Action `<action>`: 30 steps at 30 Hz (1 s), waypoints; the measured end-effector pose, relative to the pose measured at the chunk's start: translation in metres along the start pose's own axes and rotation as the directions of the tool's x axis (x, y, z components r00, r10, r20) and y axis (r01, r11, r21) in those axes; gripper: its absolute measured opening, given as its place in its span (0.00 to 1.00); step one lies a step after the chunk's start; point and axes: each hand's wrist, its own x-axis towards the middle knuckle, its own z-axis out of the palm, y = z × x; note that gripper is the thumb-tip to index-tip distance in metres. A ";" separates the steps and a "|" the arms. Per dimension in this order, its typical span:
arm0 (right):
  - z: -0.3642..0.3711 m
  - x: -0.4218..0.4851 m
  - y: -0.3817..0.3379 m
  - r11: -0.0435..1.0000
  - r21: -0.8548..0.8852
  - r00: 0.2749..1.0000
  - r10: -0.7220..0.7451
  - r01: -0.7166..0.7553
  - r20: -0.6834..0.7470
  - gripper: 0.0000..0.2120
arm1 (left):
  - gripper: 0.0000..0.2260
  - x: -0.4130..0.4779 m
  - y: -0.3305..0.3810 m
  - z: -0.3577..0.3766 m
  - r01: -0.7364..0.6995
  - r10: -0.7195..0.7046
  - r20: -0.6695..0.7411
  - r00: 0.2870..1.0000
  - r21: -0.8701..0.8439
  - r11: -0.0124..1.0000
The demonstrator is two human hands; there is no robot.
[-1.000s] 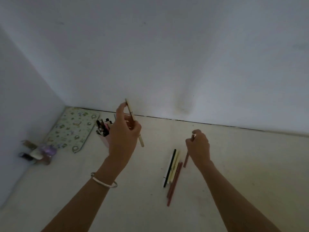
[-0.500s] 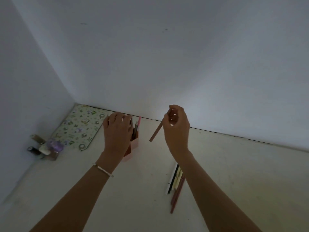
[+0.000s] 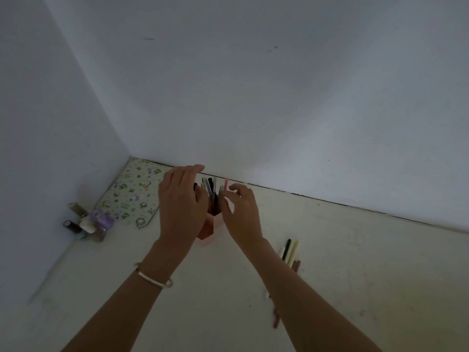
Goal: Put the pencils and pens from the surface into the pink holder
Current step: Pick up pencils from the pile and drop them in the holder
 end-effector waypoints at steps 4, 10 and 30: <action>-0.026 0.001 0.012 0.997 0.020 0.973 0.072 -0.069 -0.220 0.19 | 0.10 -0.024 0.028 0.020 0.020 -0.009 0.100 0.995 -0.109 0.994; -0.100 -0.004 0.051 0.956 0.102 0.892 0.295 -0.277 -0.342 0.18 | 0.07 -0.084 0.075 0.100 0.157 -0.132 0.670 0.731 0.024 0.987; -0.145 -0.106 0.125 0.661 -0.103 0.663 0.748 -0.744 0.011 0.10 | 0.09 -0.077 0.099 0.136 0.445 -0.291 0.775 0.561 0.014 0.896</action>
